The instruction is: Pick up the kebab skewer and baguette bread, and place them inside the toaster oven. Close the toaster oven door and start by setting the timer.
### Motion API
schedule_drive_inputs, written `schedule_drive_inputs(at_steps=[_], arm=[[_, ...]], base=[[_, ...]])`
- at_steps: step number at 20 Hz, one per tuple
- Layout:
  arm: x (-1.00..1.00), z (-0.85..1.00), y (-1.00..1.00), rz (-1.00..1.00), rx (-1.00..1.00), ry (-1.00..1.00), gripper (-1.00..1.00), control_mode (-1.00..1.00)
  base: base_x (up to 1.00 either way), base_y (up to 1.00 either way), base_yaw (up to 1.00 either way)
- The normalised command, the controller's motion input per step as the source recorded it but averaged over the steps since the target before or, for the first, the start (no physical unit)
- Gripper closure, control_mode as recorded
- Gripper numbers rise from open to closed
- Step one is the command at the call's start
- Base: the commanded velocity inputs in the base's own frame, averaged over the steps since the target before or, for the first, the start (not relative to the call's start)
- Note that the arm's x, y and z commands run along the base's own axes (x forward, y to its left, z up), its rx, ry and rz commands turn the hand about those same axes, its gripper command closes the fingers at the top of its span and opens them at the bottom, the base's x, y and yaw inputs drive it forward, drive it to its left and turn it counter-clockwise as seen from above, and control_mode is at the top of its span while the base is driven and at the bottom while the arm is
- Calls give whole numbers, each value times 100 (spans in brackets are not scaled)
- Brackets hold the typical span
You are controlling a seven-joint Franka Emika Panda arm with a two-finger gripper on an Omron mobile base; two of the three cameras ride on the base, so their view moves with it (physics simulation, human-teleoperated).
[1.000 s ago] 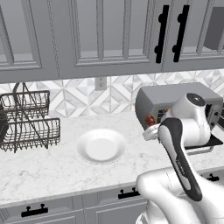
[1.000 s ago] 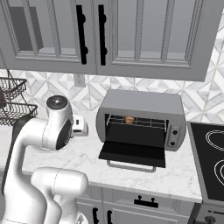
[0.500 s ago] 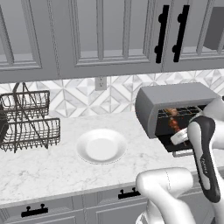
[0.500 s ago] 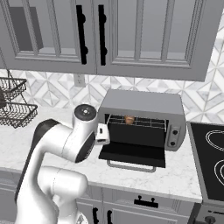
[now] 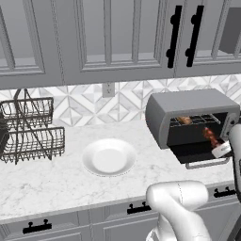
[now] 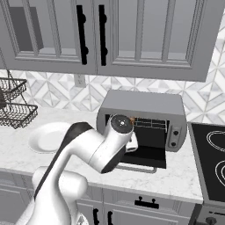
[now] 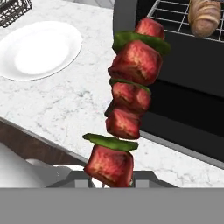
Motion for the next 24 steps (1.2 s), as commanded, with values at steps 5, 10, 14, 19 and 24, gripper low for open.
schedule_drive_inputs(at_steps=[5, 10, 14, 19, 24], arm=[[0, -9, -63, 7, 0, 0, 100, -100], [29, -5, -54, 10, 0, -2, 100, -100], [58, -10, -15, 14, 0, -7, 100, -100], [69, -11, 0, 8, 0, -4, 100, -100], [42, -26, -11, 0, 0, 0, 100, -100]], base=[[0, 0, 0], [0, 0, 0], [0, 0, 0], [0, 0, 0], [0, 0, 0]])
